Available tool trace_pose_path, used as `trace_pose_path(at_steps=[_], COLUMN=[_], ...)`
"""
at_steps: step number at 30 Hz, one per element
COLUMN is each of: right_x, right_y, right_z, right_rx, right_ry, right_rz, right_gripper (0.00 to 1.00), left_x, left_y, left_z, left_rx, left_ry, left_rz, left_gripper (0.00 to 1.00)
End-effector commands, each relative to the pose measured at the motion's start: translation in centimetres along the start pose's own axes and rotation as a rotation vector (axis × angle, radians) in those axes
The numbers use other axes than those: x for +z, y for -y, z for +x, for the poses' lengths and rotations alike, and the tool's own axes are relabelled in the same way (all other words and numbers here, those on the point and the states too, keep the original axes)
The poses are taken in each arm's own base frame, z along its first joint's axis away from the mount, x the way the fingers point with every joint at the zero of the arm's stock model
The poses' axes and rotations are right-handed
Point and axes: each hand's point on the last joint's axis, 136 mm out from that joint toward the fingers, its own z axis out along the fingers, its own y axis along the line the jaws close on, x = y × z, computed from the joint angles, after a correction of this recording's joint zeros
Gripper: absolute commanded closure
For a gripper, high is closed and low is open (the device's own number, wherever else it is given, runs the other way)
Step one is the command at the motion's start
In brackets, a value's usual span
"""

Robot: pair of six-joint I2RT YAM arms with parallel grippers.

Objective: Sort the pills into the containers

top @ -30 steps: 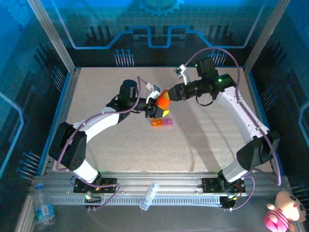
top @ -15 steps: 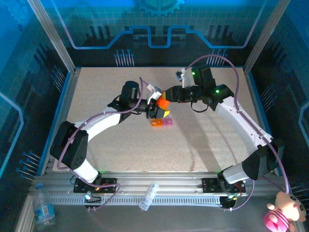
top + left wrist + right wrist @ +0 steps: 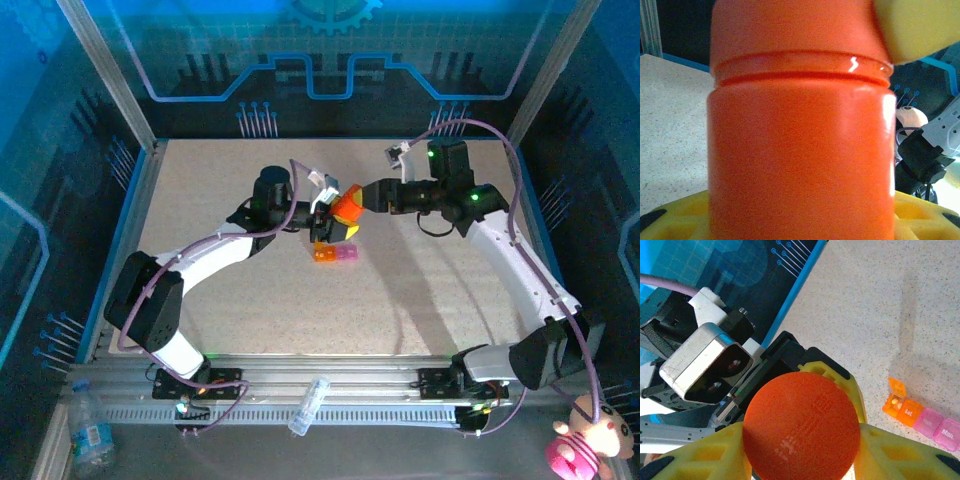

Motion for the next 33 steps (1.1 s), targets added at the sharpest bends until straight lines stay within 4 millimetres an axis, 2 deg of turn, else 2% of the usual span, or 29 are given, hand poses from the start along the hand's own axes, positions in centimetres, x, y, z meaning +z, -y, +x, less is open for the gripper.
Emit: trace_pose_path(at_steps=[1, 5, 7, 9, 11, 12, 13, 19, 26, 33], right_x=[-0.8, -0.6, -0.6, -0.7, -1.0, -1.1, -1.2, -1.1, -0.5, 0.4], right_y=[0.2, -0.3, -0.7, -1.5, -1.9, -1.9, -1.6, -1.0, -2.3, -3.1], right_z=[-0.8, -0.9, -0.9, -0.8, -0.7, -0.7, -0.8, -1.3, -1.9, -1.5], right_rx=[-0.042, -0.063, -0.08, -0.116, -0.147, -0.159, -0.16, -0.145, -0.164, -0.183], right_ry=[0.046, 0.049, 0.048, 0.039, 0.044, 0.047, 0.05, 0.059, 0.056, 0.023], right_rz=[-0.018, -0.059, -0.087, -0.13, -0.131, -0.123, -0.106, -0.104, -0.172, -0.208], right_gripper=[0.51, 0.64, 0.66, 0.56, 0.35, 0.29, 0.27, 0.28, 0.27, 0.28], left_x=[-0.7, -0.6, -0.6, -0.6, -0.6, -0.6, -0.6, -0.5, -0.4, -0.4], left_y=[1.2, 1.2, 1.2, 1.4, 1.6, 1.6, 1.7, 1.8, 1.9, 1.9], left_z=[-2.7, -2.8, -2.9, -2.9, -3.0, -3.0, -3.1, -3.3, -3.3, -3.3], left_rx=[0.081, 0.078, 0.074, 0.074, 0.072, 0.07, 0.07, 0.06, 0.043, 0.038], left_ry=[0.061, 0.062, 0.063, 0.064, 0.067, 0.068, 0.072, 0.076, 0.077, 0.079], left_rz=[0.057, 0.063, 0.067, 0.081, 0.091, 0.093, 0.097, 0.114, 0.129, 0.134], left_gripper=[1.0, 1.0, 1.0, 1.0, 1.0, 1.0, 1.0, 1.0, 1.0, 1.0])
